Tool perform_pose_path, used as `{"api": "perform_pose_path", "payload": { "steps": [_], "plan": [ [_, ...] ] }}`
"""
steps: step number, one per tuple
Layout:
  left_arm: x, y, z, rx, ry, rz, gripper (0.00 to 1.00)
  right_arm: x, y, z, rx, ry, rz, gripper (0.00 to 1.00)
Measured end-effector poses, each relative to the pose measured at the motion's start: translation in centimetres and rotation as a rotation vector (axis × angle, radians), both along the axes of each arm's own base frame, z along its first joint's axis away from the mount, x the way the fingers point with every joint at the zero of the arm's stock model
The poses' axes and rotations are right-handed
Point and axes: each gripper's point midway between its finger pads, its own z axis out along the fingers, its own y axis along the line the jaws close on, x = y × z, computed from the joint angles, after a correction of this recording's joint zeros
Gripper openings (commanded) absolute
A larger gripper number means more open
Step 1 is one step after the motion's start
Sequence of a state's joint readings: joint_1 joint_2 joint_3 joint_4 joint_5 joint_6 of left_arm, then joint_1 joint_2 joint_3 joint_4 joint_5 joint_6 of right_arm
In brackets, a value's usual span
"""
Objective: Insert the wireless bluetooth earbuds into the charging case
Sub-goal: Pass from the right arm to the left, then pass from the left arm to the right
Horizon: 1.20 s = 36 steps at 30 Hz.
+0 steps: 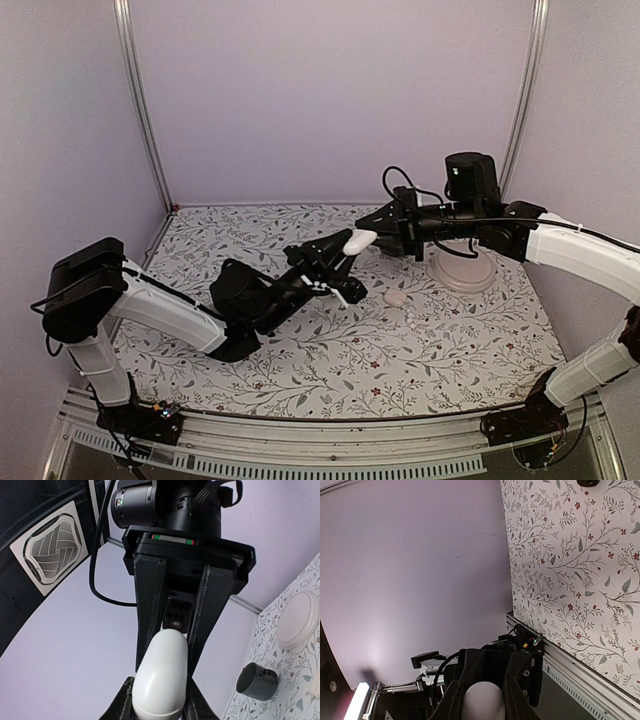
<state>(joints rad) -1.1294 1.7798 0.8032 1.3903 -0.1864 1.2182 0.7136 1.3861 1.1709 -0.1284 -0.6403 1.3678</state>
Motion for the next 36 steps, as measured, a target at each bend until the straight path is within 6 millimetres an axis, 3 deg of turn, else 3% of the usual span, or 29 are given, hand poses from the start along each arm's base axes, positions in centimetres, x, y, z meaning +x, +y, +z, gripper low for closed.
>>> {"api": "perform_pose_path", "payload": {
  "steps": [1,3,4,7,12,19,22,27,36],
  "plan": [
    [0.0,0.0,0.0,0.0,0.0,0.0,0.0,0.0,0.0,0.0,0.0,-0.001,0.0,0.04],
    [0.0,0.0,0.0,-0.001,0.001,0.0,0.0,0.0,0.0,0.0,0.0,-0.004,0.001,0.16],
    [0.0,0.0,0.0,-0.002,0.003,0.0,0.0,0.0,0.0,0.0,-0.001,-0.005,0.002,0.29],
    [0.1,0.0,-0.1,-0.011,0.024,-0.01,0.0,0.0,0.0,0.0,-0.003,-0.017,0.005,0.53],
    [0.2,0.1,0.0,-0.04,0.153,-0.065,0.0,-0.1,-0.4,0.8,-0.018,-0.114,-0.005,0.77],
    [0.1,1.0,3.2,-0.155,0.52,-0.301,0.0,0.9,-2.8,3.2,-0.108,-0.523,-0.077,0.86],
    [0.6,2.2,4.3,-0.22,0.713,-0.429,0.0,0.6,-3.9,2.5,-0.147,-0.709,-0.076,0.87],
    [0.2,3.3,3.3,-0.244,1.026,-0.607,0.0,-0.4,-4.7,0.5,-0.189,-0.942,-0.029,0.88],
    [-2.4,3.6,2.0,-0.197,1.432,-0.865,0.0,-3.5,-2.3,2.7,-0.106,-1.298,0.135,0.77]
  ]
}}
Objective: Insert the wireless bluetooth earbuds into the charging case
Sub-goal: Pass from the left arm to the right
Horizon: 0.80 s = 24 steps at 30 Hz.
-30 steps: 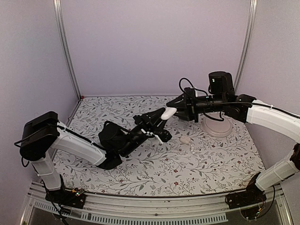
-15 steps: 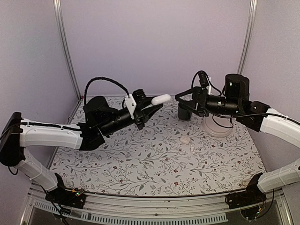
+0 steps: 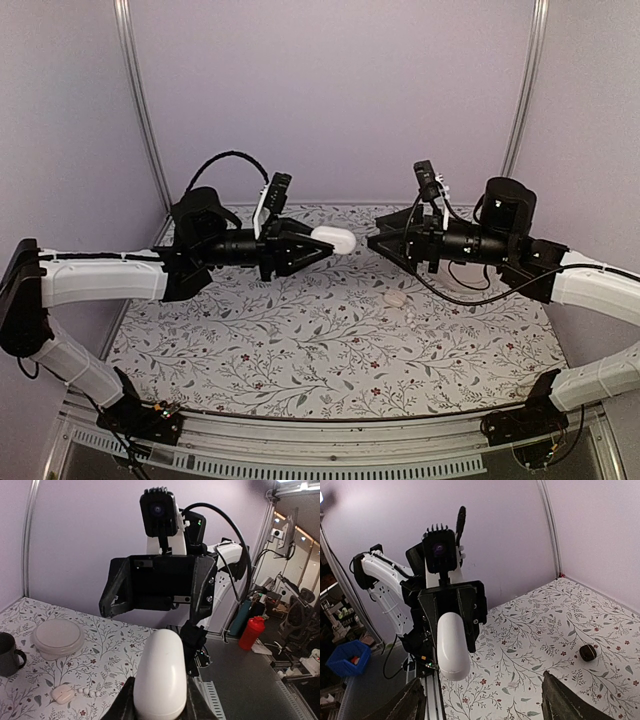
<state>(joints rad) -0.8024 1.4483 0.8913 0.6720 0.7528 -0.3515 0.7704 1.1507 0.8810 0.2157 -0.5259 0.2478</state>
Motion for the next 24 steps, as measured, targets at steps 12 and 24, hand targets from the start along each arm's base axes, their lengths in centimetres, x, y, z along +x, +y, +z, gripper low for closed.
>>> {"api": "perform_pose_path", "payload": {
  "steps": [12,24],
  "plan": [
    [-1.2,-0.6,-0.8,0.029,0.129,-0.124,0.0,-0.8,3.4,-0.2,-0.053,-0.045,0.102,0.6],
    [0.8,-0.4,-2.2,0.095,0.071,0.032,0.0,-1.2,3.7,0.1,-0.075,0.054,0.134,0.69]
  ]
}}
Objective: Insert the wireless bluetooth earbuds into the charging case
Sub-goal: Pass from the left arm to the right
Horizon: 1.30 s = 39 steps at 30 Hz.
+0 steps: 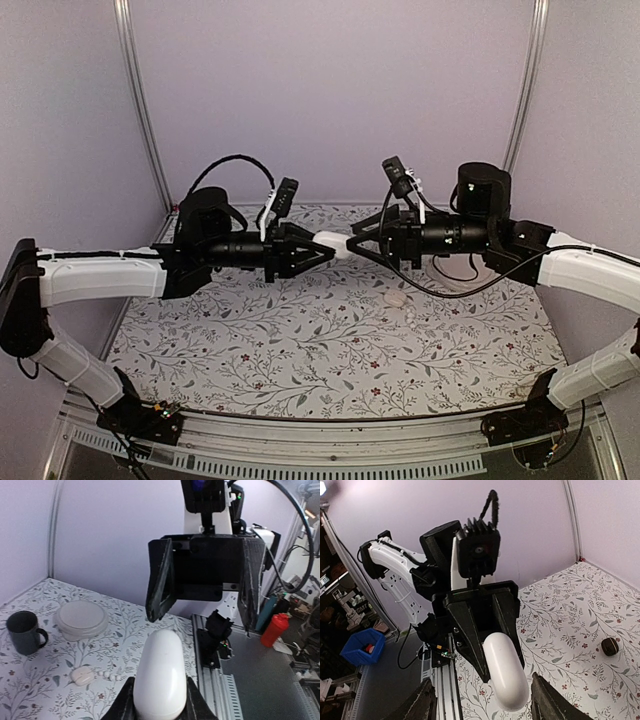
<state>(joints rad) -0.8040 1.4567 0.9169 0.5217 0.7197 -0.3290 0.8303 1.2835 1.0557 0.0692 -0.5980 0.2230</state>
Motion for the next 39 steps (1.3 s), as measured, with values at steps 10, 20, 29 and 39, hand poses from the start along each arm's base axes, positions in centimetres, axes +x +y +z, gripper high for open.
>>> {"api": "perform_pose_path", "payload": {
  "steps": [10,20,29,39],
  "plan": [
    [0.6,0.1,2.6,0.093,-0.58,0.518,0.0,4.7,-2.6,0.2,0.033,0.323,-0.359,0.64],
    [7.1,1.1,-1.6,0.536,-1.22,1.124,0.0,6.6,-2.4,0.0,0.153,0.623,-0.472,0.58],
    [6.9,0.5,-2.7,0.777,-1.472,1.19,0.0,8.0,-0.8,-3.3,0.139,0.745,-0.498,0.54],
    [6.5,-0.8,-4.7,0.859,-1.546,1.138,0.0,8.8,0.3,-6.0,0.101,0.794,-0.504,0.31]
  ]
}}
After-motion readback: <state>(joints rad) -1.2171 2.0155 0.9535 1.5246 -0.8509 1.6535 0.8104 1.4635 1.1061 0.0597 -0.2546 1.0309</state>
